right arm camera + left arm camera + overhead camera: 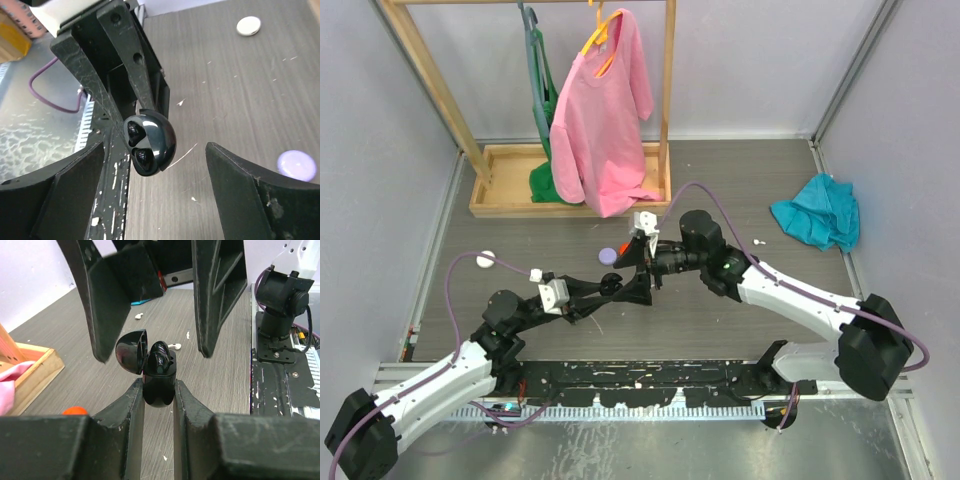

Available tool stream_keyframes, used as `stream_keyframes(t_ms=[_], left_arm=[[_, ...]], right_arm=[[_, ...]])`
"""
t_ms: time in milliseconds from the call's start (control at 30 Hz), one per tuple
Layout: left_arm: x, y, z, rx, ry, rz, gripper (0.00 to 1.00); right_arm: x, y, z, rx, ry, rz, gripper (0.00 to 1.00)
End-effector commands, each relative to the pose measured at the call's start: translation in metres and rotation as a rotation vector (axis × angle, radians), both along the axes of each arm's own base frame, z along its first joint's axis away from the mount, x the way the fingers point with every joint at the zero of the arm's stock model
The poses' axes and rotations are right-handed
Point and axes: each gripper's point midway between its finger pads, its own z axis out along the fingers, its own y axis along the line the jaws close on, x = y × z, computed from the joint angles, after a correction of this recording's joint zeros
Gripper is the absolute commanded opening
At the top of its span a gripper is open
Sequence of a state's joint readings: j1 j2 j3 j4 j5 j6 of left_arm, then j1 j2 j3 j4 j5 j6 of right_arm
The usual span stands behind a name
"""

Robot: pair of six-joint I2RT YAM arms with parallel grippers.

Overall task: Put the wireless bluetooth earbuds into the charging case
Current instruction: Close the charging case.

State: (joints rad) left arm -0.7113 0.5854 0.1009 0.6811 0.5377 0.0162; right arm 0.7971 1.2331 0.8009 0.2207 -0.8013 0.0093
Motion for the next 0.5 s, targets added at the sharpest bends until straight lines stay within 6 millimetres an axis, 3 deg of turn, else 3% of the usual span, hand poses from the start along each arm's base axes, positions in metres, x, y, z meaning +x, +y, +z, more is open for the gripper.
stream_keyframes(t_ms=[0, 467], left_arm=[[-0.002, -0.002, 0.032, -0.054, -0.09, -0.016, 0.0], [0.02, -0.004, 0.021, -0.002, 0.013, 0.062, 0.0]], right_arm=[[-0.01, 0.006, 0.019, 0.026, -0.006, 0.103, 0.88], [-0.021, -0.004, 0.02, 0.006, -0.04, 0.145, 0.85]])
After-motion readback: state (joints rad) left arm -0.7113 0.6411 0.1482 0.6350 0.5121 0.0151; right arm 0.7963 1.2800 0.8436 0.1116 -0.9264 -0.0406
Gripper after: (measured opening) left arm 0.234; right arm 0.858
